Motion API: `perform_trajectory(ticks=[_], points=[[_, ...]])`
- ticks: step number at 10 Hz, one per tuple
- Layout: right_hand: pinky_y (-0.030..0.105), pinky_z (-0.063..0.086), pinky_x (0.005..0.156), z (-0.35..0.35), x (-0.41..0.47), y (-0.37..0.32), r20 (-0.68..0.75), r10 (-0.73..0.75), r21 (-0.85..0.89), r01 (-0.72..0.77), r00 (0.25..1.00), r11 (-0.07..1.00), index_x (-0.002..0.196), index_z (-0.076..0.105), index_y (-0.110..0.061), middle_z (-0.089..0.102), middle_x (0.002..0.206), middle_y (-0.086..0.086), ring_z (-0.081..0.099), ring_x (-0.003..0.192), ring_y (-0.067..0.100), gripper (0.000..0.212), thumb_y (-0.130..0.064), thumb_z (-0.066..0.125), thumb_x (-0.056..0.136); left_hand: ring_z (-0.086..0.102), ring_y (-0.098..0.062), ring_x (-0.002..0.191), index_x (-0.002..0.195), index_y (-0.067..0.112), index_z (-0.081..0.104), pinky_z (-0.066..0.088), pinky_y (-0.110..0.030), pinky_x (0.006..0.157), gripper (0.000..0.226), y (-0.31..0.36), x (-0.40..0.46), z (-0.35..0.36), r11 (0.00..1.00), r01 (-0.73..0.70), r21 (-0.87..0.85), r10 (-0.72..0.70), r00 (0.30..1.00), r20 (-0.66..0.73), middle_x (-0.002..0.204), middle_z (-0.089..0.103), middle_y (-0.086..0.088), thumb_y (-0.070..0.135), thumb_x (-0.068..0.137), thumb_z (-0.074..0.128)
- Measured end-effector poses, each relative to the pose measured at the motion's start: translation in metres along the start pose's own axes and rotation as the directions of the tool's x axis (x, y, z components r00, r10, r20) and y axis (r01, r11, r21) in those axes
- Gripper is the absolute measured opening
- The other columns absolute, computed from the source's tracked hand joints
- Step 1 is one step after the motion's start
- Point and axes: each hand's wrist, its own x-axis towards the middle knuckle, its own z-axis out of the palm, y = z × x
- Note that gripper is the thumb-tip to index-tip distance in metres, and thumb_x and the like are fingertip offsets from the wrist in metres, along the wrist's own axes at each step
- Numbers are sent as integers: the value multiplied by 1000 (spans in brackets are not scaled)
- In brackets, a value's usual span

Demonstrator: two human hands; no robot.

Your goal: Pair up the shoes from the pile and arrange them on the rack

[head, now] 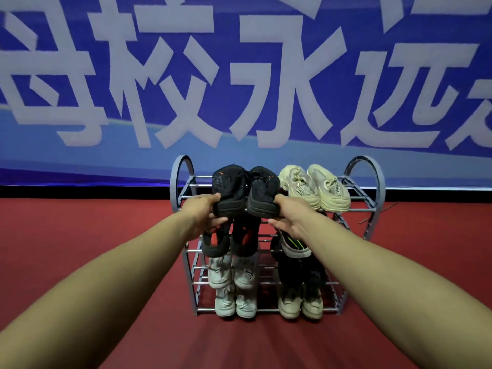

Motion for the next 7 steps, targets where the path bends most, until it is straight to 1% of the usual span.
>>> perform_trajectory(ticks=[1, 2, 3, 4, 5, 6, 7], points=[[22, 52, 39, 7, 33, -4, -21, -3, -5, 2, 1000, 1000, 102, 60, -11, 67, 108, 11, 66, 90, 25, 13, -17, 57, 92, 67, -25, 75, 116, 3, 58, 60, -29, 53, 25, 6, 34, 5, 999, -2, 43, 1, 1000, 13, 94, 66, -12, 19, 98, 51], [24, 53, 40, 10, 58, -5, -22, -2, -37, 1, 1000, 999, 110, 61, -9, 67, 116, 13, 67, 90, 26, 20, -16, 56, 92, 66, -27, 80, 113, 4, 58, 61, -34, 60, 22, 8, 57, 7, 997, 7, 72, -8, 1000, 17, 95, 64, -12, 17, 99, 48], [27, 55, 42, 11, 72, -3, -15, 15, -97, -17, 1000, 995, 108, 60, -9, 67, 106, 13, 66, 73, 22, 16, -14, 52, 95, 66, -26, 81, 110, 4, 58, 60, -34, 58, 20, 1, 70, 4, 989, 30, 143, -33, 999, 16, 100, 64, -14, 16, 101, 45], [27, 54, 41, 12, 76, -2, 35, 34, -256, -24, 999, 966, 113, 56, -12, 66, 108, 13, 67, 68, 23, 21, -20, 45, 98, 66, -26, 82, 103, 8, 59, 61, -33, 56, 18, -9, 75, 2, 989, 33, 146, -36, 999, 16, 104, 64, -14, 19, 101, 45], [28, 55, 41, 10, 74, -9, 70, 29, -324, -5, 997, 946, 112, 54, -13, 66, 101, 12, 68, 52, 19, 20, -21, 40, 100, 66, -29, 81, 114, 7, 54, 61, -32, 53, 21, -7, 70, 1, 987, 20, 162, -26, 999, 36, 106, 63, -16, 22, 101, 45], [31, 60, 50, 2, 64, -8, 114, 40, -375, 6, 993, 927, 110, 55, -15, 63, 92, 6, 67, 58, 20, 18, -21, 42, 99, 65, -30, 72, 124, 5, 53, 61, -32, 54, 33, -8, 64, -4, 965, 53, 256, -69, 996, 53, 112, 62, -18, 27, 100, 47], [37, 60, 60, -2, 57, -8, 154, 34, -413, 33, 988, 910, 114, 53, -19, 61, 96, 2, 67, 69, 23, 20, -27, 41, 100, 63, -28, 66, 124, 8, 57, 58, -29, 51, 39, -2, 52, -4, 899, -26, 437, 43, 999, -29, 106, 64, -18, 36, 99, 47]])
